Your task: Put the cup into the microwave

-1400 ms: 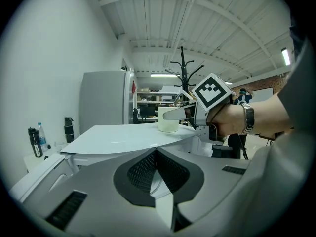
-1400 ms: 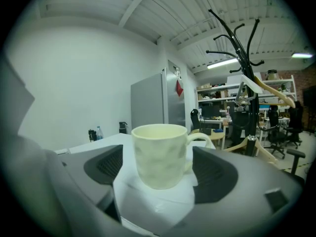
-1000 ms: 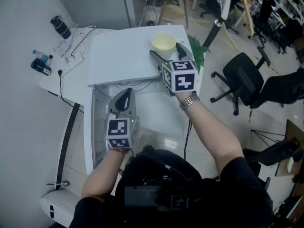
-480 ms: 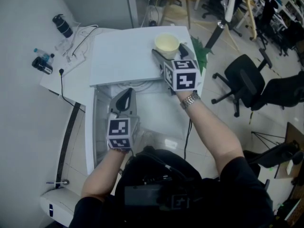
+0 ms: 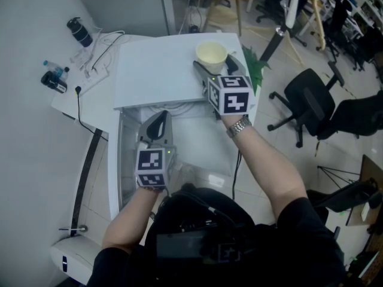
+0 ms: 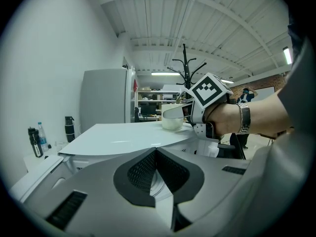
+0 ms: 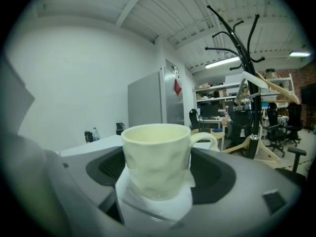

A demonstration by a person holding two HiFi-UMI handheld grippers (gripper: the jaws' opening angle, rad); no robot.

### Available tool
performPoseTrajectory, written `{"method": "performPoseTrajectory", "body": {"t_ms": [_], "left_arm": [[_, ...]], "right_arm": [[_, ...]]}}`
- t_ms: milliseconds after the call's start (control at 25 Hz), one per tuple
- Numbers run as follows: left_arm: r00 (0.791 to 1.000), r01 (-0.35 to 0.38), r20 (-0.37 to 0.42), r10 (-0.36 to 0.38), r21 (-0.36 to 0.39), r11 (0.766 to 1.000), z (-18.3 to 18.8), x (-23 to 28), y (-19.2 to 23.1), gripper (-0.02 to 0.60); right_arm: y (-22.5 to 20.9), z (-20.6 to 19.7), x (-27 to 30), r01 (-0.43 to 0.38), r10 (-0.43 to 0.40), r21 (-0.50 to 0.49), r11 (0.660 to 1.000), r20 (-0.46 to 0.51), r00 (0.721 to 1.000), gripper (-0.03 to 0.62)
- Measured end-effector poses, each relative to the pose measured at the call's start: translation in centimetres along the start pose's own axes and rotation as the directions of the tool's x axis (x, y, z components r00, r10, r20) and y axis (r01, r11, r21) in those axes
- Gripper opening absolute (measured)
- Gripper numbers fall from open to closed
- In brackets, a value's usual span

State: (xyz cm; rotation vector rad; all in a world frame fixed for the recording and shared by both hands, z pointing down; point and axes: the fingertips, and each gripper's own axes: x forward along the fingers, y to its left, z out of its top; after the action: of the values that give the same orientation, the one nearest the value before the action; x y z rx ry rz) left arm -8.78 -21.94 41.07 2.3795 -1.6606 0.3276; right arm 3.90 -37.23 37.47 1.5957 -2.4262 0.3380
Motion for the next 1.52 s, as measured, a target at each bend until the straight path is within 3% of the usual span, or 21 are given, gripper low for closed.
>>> {"method": "performPoseTrajectory", "body": {"t_ms": [1520], "left_arm": [[1.000,-0.026,0.003,0.026,0.010,1.000,-0.9,-2.7,-3.6,0.002]], "right_arm": [[1.7,-0.5,-5.7,-0.111,0.113,-0.036,0.993,0.067,0.991,0.426]]}}
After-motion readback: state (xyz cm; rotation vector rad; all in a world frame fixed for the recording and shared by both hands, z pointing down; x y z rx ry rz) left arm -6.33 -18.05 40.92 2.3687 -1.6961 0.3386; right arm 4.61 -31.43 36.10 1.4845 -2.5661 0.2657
